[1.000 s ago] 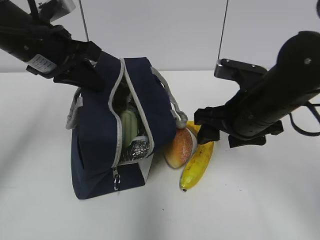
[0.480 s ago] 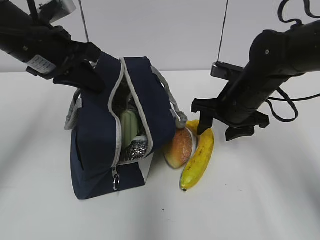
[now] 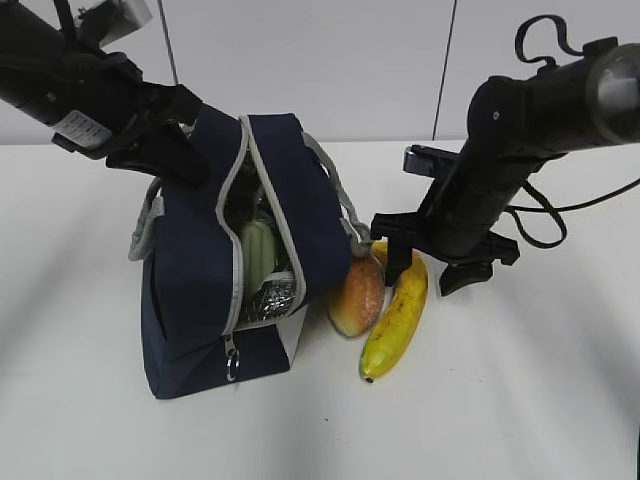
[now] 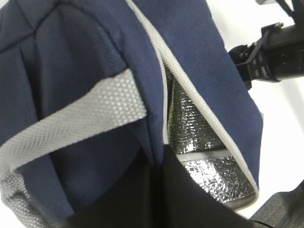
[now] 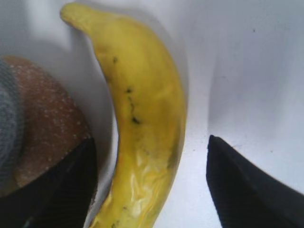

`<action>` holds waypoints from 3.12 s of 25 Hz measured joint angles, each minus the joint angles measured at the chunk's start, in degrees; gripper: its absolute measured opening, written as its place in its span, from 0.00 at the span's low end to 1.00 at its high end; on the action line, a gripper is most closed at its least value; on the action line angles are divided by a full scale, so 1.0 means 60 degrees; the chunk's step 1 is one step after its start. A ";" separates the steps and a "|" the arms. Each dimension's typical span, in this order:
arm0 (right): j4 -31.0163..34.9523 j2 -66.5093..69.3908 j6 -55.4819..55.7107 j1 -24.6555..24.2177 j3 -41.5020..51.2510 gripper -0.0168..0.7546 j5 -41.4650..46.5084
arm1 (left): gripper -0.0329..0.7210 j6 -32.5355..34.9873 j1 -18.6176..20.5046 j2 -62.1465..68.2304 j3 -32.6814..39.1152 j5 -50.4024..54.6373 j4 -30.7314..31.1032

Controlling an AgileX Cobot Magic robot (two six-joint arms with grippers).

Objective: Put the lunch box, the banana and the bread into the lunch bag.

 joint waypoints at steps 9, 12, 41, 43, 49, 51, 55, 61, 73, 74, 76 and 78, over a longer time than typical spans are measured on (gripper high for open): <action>0.0035 0.0388 -0.0114 0.0000 -0.0444 0.42 0.0508 | 0.04 0.0000 0.0000 0.0000 0.0000 0.0007 0.0015; -0.0262 0.0403 -0.0134 0.0000 -0.0745 0.39 0.0921 | 0.04 0.0000 0.0000 0.0000 0.0000 0.0007 0.0019; 0.5002 -0.0692 -0.3644 0.0700 -0.4503 0.39 0.3576 | 0.04 0.0000 0.0000 0.0000 0.0000 0.0078 0.0197; 0.5066 -0.0300 -0.3683 0.0762 -0.4503 0.39 0.3559 | 0.04 0.0000 0.0000 0.0000 0.0000 0.0078 0.0224; 0.4426 0.0507 -0.3382 0.0779 -0.4503 0.39 0.3296 | 0.04 0.0000 0.0000 -0.0154 0.0000 0.0089 0.0465; 0.3839 0.0631 -0.3089 0.0779 -0.4503 0.39 0.3237 | 0.04 0.0000 0.0000 -0.0205 0.0000 0.0100 0.0505; 0.3277 0.0725 -0.2809 0.0779 -0.4503 0.40 0.3221 | 0.04 0.0000 0.0000 -0.0280 0.0000 0.0100 0.0512; 0.3496 0.0739 -0.2871 0.1159 -0.4503 0.40 0.2991 | 0.04 0.0000 0.0000 -0.0299 0.0000 0.0100 0.0522; 0.4342 0.0739 -0.3625 0.1424 -0.4503 0.74 0.2219 | 0.04 0.0000 0.0000 -0.0309 0.0000 0.0091 0.0584; 0.4342 0.0739 -0.3646 0.1424 -0.4503 0.80 0.2247 | 0.04 0.0000 0.0000 -0.0311 0.0000 0.0104 0.0584; 0.4136 0.0739 -0.3646 0.1406 -0.4520 0.84 0.2474 | 0.04 0.0000 0.0000 -0.0311 0.0000 0.0104 0.0574; 0.3742 0.0667 -0.3602 0.1406 -0.4520 0.82 0.2799 | 0.04 0.0000 0.0000 -0.0311 0.0000 0.0104 0.0574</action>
